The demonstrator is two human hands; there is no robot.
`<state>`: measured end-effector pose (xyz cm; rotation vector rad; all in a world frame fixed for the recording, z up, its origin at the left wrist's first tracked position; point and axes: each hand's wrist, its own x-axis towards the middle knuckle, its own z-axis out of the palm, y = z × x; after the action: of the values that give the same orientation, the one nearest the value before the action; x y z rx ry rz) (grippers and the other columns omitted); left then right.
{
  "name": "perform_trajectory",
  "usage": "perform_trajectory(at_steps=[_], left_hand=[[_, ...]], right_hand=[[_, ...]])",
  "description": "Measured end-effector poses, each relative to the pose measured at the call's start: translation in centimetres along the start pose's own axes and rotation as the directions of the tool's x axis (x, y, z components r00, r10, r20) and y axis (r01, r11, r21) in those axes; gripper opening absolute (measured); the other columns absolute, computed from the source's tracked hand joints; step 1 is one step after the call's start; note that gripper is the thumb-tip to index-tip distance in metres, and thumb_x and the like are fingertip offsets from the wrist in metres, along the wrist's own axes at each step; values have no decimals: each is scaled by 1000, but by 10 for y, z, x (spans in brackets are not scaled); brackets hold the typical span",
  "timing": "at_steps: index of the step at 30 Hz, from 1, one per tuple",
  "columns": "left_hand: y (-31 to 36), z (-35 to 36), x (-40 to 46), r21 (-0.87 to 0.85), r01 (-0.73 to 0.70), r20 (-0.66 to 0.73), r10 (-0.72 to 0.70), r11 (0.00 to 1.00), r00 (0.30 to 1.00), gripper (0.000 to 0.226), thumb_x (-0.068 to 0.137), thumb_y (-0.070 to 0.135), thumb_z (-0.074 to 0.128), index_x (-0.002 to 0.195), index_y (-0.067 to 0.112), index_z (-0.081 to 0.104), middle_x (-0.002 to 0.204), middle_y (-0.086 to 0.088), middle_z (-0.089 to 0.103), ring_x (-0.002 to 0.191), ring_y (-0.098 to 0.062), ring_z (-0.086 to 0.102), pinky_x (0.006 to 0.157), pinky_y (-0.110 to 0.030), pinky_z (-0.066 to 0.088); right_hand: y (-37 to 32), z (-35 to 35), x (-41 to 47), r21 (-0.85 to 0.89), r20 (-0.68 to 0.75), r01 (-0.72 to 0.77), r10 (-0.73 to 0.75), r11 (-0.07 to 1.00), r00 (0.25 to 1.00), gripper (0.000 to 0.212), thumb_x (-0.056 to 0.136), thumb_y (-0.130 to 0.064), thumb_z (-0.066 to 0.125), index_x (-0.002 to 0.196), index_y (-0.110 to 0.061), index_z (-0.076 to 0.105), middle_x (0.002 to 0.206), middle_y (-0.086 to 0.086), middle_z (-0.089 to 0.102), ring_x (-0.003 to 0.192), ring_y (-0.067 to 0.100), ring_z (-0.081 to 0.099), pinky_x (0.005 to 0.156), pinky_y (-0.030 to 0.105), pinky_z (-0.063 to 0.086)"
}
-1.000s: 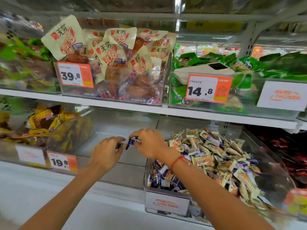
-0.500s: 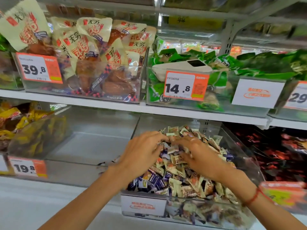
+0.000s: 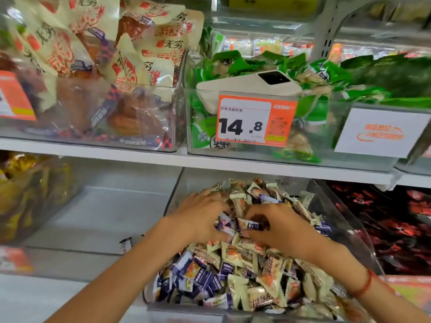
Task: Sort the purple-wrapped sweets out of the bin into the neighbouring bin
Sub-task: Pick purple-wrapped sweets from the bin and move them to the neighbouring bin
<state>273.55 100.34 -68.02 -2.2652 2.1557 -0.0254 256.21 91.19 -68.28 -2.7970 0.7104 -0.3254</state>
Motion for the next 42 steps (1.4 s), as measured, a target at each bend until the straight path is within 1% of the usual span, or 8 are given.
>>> perform_trajectory(at_steps=[3, 8, 14, 17, 20, 24, 33, 42], left_hand=[[6, -2, -7, 46, 21, -81, -17, 999, 997, 56, 85, 56, 57, 131, 26, 52, 125, -1, 53, 122, -21, 42, 101, -36, 31], [8, 1, -35, -28, 39, -277, -45, 999, 960, 59, 81, 54, 63, 133, 30, 51, 132, 6, 54, 122, -17, 43, 100, -31, 30], [29, -12, -81, -389, 63, -511, -272, 919, 816, 39, 77, 54, 68, 112, 38, 67, 79, 14, 68, 77, -6, 62, 56, -17, 36], [18, -13, -108, -522, 115, -506, -415, 845, 756, 45, 73, 53, 70, 115, 40, 64, 86, 22, 66, 72, 1, 58, 54, -4, 36], [-13, -6, -131, -573, 196, -528, -541, 796, 655, 46, 68, 59, 68, 110, 40, 66, 91, 21, 65, 83, -2, 59, 71, -25, 50], [-59, 9, -146, -492, 444, -516, -662, 749, 543, 39, 78, 54, 69, 112, 37, 66, 99, 10, 69, 89, -18, 64, 59, -28, 42], [-106, 45, -128, -346, 575, -295, -667, 742, 684, 44, 85, 51, 62, 125, 35, 56, 120, 15, 63, 109, -13, 59, 81, -33, 51], [-10, -2, -95, -389, 108, -589, -338, 915, 734, 19, 89, 31, 63, 106, 40, 65, 93, 23, 60, 84, 1, 56, 73, -26, 50]], right_hand=[[1, 1, -20, 39, -166, -52, 58, 998, 984, 25, 89, -39, 64, 111, -26, 65, 58, -19, 58, 58, -4, 56, 52, 15, 40], [-10, -4, -46, 124, -320, -47, 85, 991, 943, 34, 86, -39, 67, 116, -22, 67, 101, -5, 72, 60, 4, 60, 67, 32, 53], [-23, -1, -59, 251, -409, 2, 104, 968, 907, 31, 84, -40, 67, 107, -20, 71, 90, -10, 70, 73, 3, 62, 64, 20, 49], [-43, 7, -56, 254, -454, 56, 68, 966, 888, 27, 86, -37, 67, 106, -20, 72, 84, -16, 67, 69, 3, 60, 60, 16, 47], [-79, 13, -39, 287, -440, 171, -29, 943, 898, 19, 87, -38, 65, 98, -24, 72, 75, -16, 65, 69, 5, 60, 59, 19, 48], [-131, 27, 11, 193, -417, 316, -214, 929, 883, 18, 90, -35, 64, 103, -24, 71, 87, -5, 70, 75, 11, 60, 63, 28, 49], [-136, 55, 66, -15, -259, 261, -256, 965, 931, 31, 92, -27, 58, 123, -27, 62, 117, 3, 64, 117, 23, 49, 97, 36, 36], [-28, 9, -27, -8, -414, -23, 18, 1000, 910, 28, 95, -16, 53, 117, -27, 66, 112, -6, 66, 110, 17, 54, 83, 32, 47]])
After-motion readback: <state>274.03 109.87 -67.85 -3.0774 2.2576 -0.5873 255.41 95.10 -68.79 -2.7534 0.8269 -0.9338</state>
